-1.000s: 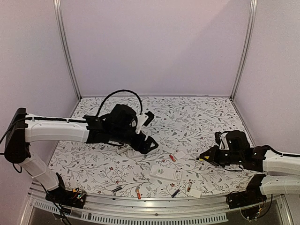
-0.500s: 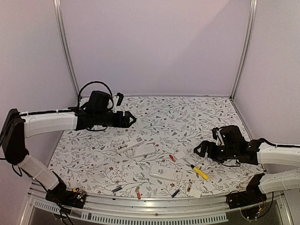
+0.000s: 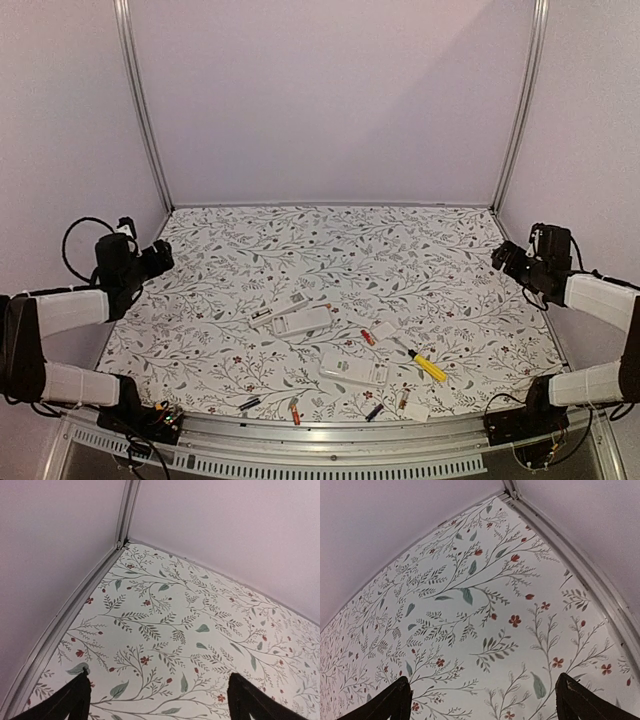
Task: Unload the batteries from the remote control
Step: Reset both arms
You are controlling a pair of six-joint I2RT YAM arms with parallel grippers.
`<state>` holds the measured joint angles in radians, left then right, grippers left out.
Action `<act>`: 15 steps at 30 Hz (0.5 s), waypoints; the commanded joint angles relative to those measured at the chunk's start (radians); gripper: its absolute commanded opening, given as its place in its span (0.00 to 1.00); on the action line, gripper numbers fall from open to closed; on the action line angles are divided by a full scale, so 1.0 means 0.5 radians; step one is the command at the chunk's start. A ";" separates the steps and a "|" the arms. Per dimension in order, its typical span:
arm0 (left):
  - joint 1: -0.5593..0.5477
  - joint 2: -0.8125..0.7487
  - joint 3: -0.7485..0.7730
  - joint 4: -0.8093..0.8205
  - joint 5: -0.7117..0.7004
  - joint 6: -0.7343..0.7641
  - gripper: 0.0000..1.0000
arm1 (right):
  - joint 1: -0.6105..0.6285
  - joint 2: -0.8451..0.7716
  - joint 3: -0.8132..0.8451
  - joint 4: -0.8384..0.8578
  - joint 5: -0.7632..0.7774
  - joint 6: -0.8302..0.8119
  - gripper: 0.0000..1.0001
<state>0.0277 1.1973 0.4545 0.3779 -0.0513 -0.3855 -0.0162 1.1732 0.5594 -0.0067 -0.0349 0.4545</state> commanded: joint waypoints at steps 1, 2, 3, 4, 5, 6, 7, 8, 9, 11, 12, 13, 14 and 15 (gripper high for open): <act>0.023 -0.107 -0.198 0.416 -0.395 0.173 0.95 | -0.310 -0.020 -0.152 0.440 0.042 -0.261 0.99; 0.023 -0.132 -0.244 0.486 -0.412 0.205 0.96 | -0.330 -0.039 -0.196 0.519 0.166 -0.266 0.99; 0.024 -0.149 -0.288 0.556 -0.435 0.230 0.98 | -0.335 -0.083 -0.247 0.604 0.245 -0.279 0.99; 0.024 -0.157 -0.329 0.628 -0.453 0.255 1.00 | -0.336 -0.111 -0.314 0.712 0.309 -0.292 0.99; 0.024 -0.149 -0.366 0.702 -0.471 0.283 1.00 | -0.336 -0.147 -0.390 0.835 0.357 -0.302 0.99; 0.027 -0.127 -0.394 0.773 -0.490 0.321 1.00 | -0.337 -0.170 -0.478 0.987 0.382 -0.343 0.99; 0.030 -0.086 -0.409 0.837 -0.498 0.357 1.00 | -0.338 -0.204 -0.579 1.157 0.418 -0.375 0.99; 0.031 -0.033 -0.414 0.893 -0.520 0.383 1.00 | -0.336 -0.220 -0.661 1.301 0.451 -0.403 0.99; 0.033 0.027 -0.411 0.946 -0.555 0.396 1.00 | -0.336 -0.235 -0.743 1.448 0.450 -0.421 0.99; 0.033 0.150 -0.381 1.024 -0.566 0.420 1.00 | -0.335 -0.237 -0.876 1.763 0.415 -0.498 0.99; 0.031 0.213 -0.368 1.077 -0.547 0.437 1.00 | -0.335 -0.229 -0.921 1.849 0.399 -0.516 0.99; 0.033 0.272 -0.368 1.186 -0.537 0.449 1.00 | -0.335 -0.232 -0.938 1.904 0.379 -0.540 0.99; 0.032 0.328 -0.369 1.275 -0.518 0.468 1.00 | -0.333 -0.233 -0.963 1.991 0.368 -0.554 0.99; 0.031 0.375 -0.363 1.331 -0.510 0.485 1.00 | -0.335 -0.221 -0.995 2.097 0.349 -0.573 0.99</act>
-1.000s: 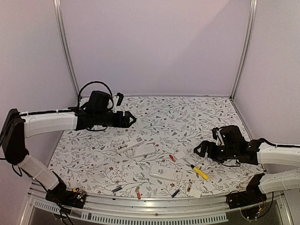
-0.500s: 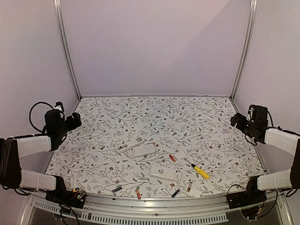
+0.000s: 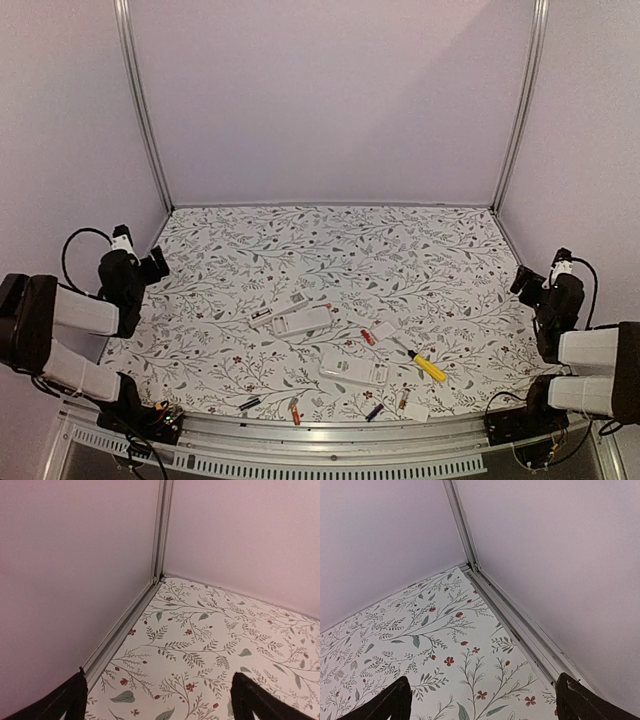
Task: Unload the batteries from the remote control
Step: Reset both arms
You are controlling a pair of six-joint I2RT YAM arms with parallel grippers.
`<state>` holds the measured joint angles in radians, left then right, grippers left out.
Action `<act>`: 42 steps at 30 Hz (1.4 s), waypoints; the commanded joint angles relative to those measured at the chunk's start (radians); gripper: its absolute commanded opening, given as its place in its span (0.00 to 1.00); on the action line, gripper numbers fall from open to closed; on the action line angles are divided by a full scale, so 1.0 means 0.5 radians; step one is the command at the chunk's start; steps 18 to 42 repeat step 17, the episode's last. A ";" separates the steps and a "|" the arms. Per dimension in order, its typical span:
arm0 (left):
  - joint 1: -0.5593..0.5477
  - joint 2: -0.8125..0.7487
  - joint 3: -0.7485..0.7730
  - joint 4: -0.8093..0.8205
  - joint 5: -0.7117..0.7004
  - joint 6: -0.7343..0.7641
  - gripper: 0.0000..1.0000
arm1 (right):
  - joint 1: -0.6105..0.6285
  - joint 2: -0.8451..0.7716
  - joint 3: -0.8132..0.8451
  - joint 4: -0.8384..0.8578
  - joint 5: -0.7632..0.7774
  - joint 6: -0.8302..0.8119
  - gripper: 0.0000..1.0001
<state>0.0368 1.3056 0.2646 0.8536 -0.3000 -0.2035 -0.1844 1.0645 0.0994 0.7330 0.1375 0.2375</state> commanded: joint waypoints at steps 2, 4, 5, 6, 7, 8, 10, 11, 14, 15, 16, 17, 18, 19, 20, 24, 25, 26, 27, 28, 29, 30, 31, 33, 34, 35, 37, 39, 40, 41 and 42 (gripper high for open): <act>0.007 0.213 0.037 0.442 0.067 0.157 1.00 | 0.002 0.065 -0.116 0.807 -0.049 -0.167 0.99; 0.008 0.290 0.024 0.567 0.098 0.186 1.00 | 0.002 0.139 -0.095 0.895 -0.088 -0.187 0.99; 0.006 0.338 0.029 0.597 0.110 0.187 1.00 | 0.001 0.178 -0.079 0.943 -0.102 -0.208 0.99; 0.005 0.392 0.040 0.658 0.140 0.209 1.00 | 0.001 0.247 -0.063 0.976 -0.116 -0.221 0.99; -0.016 0.437 0.063 0.665 0.154 0.257 1.00 | 0.001 0.300 -0.035 0.998 -0.134 -0.235 0.99; -0.042 0.431 0.079 0.603 0.155 0.268 1.00 | 0.001 0.337 0.001 1.005 -0.160 -0.249 0.99; -0.056 0.434 0.046 0.668 0.218 0.305 1.00 | 0.001 0.420 0.071 0.937 -0.243 -0.272 0.99; -0.055 0.447 0.016 0.742 0.260 0.330 1.00 | 0.002 0.440 0.087 0.930 -0.252 -0.272 0.99; -0.054 0.520 -0.044 0.927 0.347 0.386 1.00 | 0.001 0.467 0.085 0.951 -0.254 -0.270 0.99; -0.055 0.506 -0.045 0.897 0.348 0.374 1.00 | 0.001 0.462 0.076 0.953 -0.254 -0.267 0.99; -0.054 0.502 -0.039 0.876 0.346 0.372 1.00 | 0.002 0.449 0.075 0.959 -0.254 -0.266 0.99; -0.054 0.509 -0.043 0.890 0.346 0.377 1.00 | 0.001 0.448 0.069 0.964 -0.255 -0.264 0.99; -0.054 0.509 -0.043 0.890 0.346 0.377 1.00 | 0.001 0.448 0.069 0.964 -0.255 -0.264 0.99; -0.054 0.509 -0.043 0.890 0.346 0.377 1.00 | 0.001 0.448 0.069 0.964 -0.255 -0.264 0.99; -0.054 0.509 -0.043 0.890 0.346 0.377 1.00 | 0.001 0.448 0.069 0.964 -0.255 -0.264 0.99; -0.054 0.509 -0.043 0.890 0.346 0.377 1.00 | 0.001 0.448 0.069 0.964 -0.255 -0.264 0.99; -0.054 0.509 -0.043 0.890 0.346 0.377 1.00 | 0.001 0.448 0.069 0.964 -0.255 -0.264 0.99; -0.054 0.509 -0.043 0.890 0.346 0.377 1.00 | 0.001 0.448 0.069 0.964 -0.255 -0.264 0.99; -0.054 0.509 -0.043 0.890 0.346 0.377 1.00 | 0.001 0.448 0.069 0.964 -0.255 -0.264 0.99; -0.054 0.509 -0.043 0.890 0.346 0.377 1.00 | 0.001 0.448 0.069 0.964 -0.255 -0.264 0.99; -0.054 0.509 -0.043 0.890 0.346 0.377 1.00 | 0.001 0.448 0.069 0.964 -0.255 -0.264 0.99; -0.054 0.509 -0.043 0.890 0.346 0.377 1.00 | 0.001 0.448 0.069 0.964 -0.255 -0.264 0.99; -0.054 0.509 -0.043 0.890 0.346 0.377 1.00 | 0.001 0.448 0.069 0.964 -0.255 -0.264 0.99; -0.054 0.509 -0.043 0.890 0.346 0.377 1.00 | 0.001 0.448 0.069 0.964 -0.255 -0.264 0.99; -0.054 0.509 -0.043 0.890 0.346 0.377 1.00 | 0.001 0.448 0.069 0.964 -0.255 -0.264 0.99; -0.054 0.509 -0.043 0.890 0.346 0.377 1.00 | 0.001 0.448 0.069 0.964 -0.255 -0.264 0.99; -0.054 0.509 -0.043 0.890 0.346 0.377 1.00 | 0.001 0.448 0.069 0.964 -0.255 -0.264 0.99; -0.054 0.509 -0.043 0.890 0.346 0.377 1.00 | 0.001 0.448 0.069 0.964 -0.255 -0.264 0.99; -0.054 0.509 -0.043 0.890 0.346 0.377 1.00 | 0.001 0.448 0.069 0.964 -0.255 -0.264 0.99; -0.054 0.509 -0.043 0.890 0.346 0.377 1.00 | 0.001 0.448 0.069 0.964 -0.255 -0.264 0.99; -0.054 0.509 -0.043 0.890 0.346 0.377 1.00 | 0.001 0.448 0.069 0.964 -0.255 -0.264 0.99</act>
